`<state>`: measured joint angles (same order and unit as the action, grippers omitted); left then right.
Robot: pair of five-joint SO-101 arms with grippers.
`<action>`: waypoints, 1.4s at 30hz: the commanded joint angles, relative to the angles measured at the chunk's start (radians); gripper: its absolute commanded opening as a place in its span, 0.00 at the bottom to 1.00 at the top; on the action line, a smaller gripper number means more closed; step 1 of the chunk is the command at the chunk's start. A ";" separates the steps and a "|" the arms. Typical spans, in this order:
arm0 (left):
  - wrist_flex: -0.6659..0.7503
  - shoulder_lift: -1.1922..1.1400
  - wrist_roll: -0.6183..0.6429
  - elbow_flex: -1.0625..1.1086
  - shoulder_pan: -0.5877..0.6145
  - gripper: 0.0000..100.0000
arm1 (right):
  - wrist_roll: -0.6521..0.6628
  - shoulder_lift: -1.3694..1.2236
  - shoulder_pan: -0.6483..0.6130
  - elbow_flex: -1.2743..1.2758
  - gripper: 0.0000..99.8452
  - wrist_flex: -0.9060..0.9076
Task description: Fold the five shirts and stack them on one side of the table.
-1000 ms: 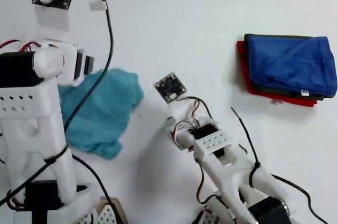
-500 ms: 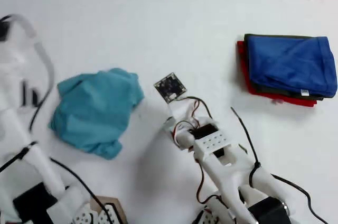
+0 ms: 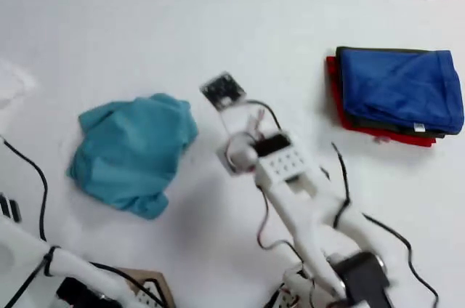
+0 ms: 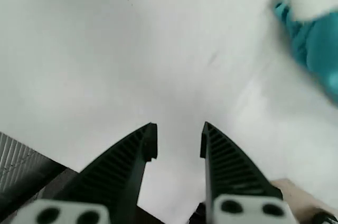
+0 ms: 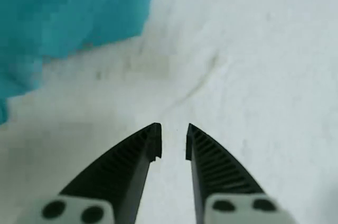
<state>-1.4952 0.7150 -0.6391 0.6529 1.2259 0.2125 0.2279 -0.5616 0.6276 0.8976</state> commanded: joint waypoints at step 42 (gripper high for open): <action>0.100 0.054 0.094 0.143 -0.199 0.15 | 0.000 -0.576 0.266 -1.249 0.02 0.682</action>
<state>-1.4032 0.7518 -0.5915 0.8017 1.1201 0.2125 -0.4611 -0.3943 -0.5785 1.5113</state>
